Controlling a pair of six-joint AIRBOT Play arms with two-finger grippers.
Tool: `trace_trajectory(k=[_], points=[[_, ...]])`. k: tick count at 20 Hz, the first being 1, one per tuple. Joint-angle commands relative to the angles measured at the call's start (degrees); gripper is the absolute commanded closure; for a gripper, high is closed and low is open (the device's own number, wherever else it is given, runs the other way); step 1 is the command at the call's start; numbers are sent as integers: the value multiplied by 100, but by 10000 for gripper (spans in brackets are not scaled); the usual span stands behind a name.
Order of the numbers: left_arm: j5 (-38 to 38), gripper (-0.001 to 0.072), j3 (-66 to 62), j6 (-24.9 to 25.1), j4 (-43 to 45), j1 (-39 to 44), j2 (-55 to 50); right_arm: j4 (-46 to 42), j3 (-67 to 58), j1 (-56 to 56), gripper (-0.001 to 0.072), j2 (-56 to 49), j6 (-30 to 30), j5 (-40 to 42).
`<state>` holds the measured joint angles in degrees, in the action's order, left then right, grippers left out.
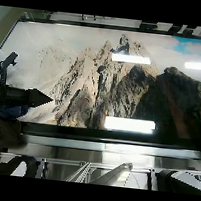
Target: Fold the shirts.
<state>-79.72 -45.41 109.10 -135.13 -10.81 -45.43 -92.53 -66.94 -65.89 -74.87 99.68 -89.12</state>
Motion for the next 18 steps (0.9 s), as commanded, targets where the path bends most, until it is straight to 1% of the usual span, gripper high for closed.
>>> trace_trajectory(k=[1,2,3,4,5,7,9,12,14,15,18], points=[[74,685,0,-13,-149,0,2,610,48,28,14,-72,-94,-146],[74,684,-17,-11,-203,2,2,920,46,157,16,-72,-197,-234],[68,684,-61,-7,-240,2,2,1246,46,343,106,-72,-313,-315],[74,684,-146,-4,-243,0,2,1665,46,614,431,-63,-437,-356],[92,684,-258,-2,-243,0,0,2157,48,951,695,-31,-535,-348],[17,685,-597,-4,-238,0,-46,3108,46,1860,698,173,-1054,-166],[-240,685,-981,-11,-245,2,-232,3550,48,2911,698,586,-1370,446],[-387,686,-1397,-7,-245,4,-520,3773,116,4371,700,1596,-1838,1432],[-356,686,-1364,46,-247,140,-433,3751,452,4953,701,2570,-1989,2033],[-216,686,-1198,138,-245,278,-199,3766,774,5097,700,3117,-2046,2291],[509,685,-404,184,-234,765,708,3775,2168,5243,699,4881,-2114,3058]])
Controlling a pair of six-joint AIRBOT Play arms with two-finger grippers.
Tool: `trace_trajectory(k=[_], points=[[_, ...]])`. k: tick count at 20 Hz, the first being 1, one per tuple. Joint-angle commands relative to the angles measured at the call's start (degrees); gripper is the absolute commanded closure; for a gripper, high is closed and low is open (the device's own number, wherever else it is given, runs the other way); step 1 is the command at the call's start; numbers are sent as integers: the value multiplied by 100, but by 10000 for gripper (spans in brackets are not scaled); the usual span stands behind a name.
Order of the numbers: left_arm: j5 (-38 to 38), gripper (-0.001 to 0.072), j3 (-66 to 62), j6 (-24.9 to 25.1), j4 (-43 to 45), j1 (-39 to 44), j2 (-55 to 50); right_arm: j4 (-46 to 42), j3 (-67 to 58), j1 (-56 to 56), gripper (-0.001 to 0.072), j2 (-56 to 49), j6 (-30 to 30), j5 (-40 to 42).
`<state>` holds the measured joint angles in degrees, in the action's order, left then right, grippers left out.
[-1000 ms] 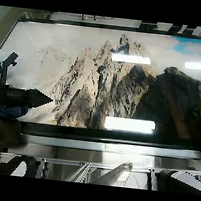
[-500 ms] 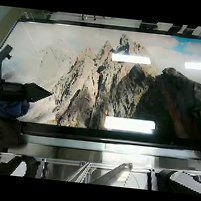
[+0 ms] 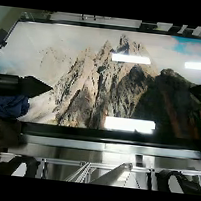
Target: Fold the shirts.
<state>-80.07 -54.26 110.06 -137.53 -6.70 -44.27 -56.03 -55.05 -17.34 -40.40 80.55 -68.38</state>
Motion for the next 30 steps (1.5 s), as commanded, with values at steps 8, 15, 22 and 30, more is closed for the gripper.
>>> trace_trajectory(k=[8,15,22,30], points=[[1078,686,1169,101,-2,754,1351,511,1620,387,699,1985,-411,1392],[1220,686,1167,96,-2,750,1419,511,1620,387,699,1985,-411,1394],[1220,686,1169,94,-2,750,1419,511,1620,387,698,1985,-411,1394],[1169,686,1169,94,-2,750,1419,514,1620,387,698,1985,-411,1394]])
